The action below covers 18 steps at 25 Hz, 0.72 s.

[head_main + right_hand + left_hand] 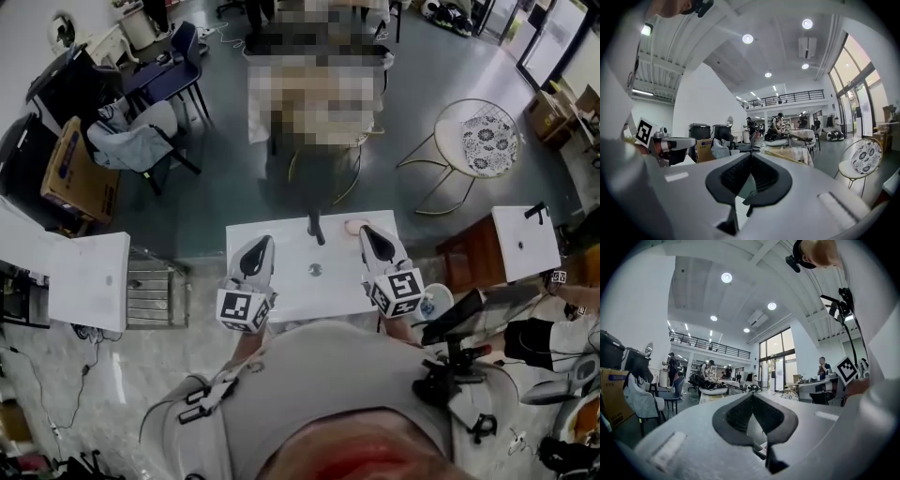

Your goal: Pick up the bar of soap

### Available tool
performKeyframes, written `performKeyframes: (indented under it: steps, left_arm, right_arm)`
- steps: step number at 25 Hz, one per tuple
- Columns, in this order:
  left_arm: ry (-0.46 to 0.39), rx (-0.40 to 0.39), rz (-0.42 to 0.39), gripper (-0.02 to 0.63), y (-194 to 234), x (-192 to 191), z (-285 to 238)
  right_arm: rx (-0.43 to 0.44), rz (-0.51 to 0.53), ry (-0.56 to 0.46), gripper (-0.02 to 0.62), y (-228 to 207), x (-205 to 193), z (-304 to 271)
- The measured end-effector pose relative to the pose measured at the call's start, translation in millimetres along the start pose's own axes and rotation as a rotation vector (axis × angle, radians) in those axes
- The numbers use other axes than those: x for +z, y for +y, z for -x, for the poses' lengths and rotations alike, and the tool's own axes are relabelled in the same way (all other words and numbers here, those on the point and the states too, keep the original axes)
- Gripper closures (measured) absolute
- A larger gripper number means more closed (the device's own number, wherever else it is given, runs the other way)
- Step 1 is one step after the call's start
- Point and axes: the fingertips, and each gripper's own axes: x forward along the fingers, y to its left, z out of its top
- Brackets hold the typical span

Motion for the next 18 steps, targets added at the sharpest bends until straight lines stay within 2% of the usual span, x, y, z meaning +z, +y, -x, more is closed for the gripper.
performKeyframes:
  steps: [3,4,5,6,7,9,15,18]
  left_arm:
    - [-0.002,-0.009,0.001,0.606,1,-1,-1]
    - [-0.004,-0.01,-0.001,0.607,2,-1,-1]
    - [-0.004,-0.013,-0.001,0.606,2,-1,-1]
    - [0.0,-0.017,0.002,0.606,1,-1,-1]
    - [0.005,-0.022,0.007,0.606,1,-1,0]
    - [0.012,-0.031,0.014,0.606,-1,-3,-2]
    - [0.008,-0.045,0.014,0.606,-6,-3,-5]
    - [0.0,-0.039,0.005,0.606,-5,-4,-5]
  right_arm:
    - [-0.02,0.014,-0.007,0.592,-1,3,-1]
    - [-0.03,0.024,-0.009,0.575,-1,4,-2]
    - [-0.039,0.039,-0.014,0.424,0,5,-4]
    - [-0.046,0.055,-0.021,0.202,2,8,-6]
    - [-0.055,0.068,-0.031,0.085,3,12,-7]
    - [-0.06,0.074,-0.046,0.058,6,16,-8]
    - [-0.057,0.096,-0.039,0.062,6,19,-7]
    - [-0.07,0.139,-0.038,0.071,-2,21,-7]
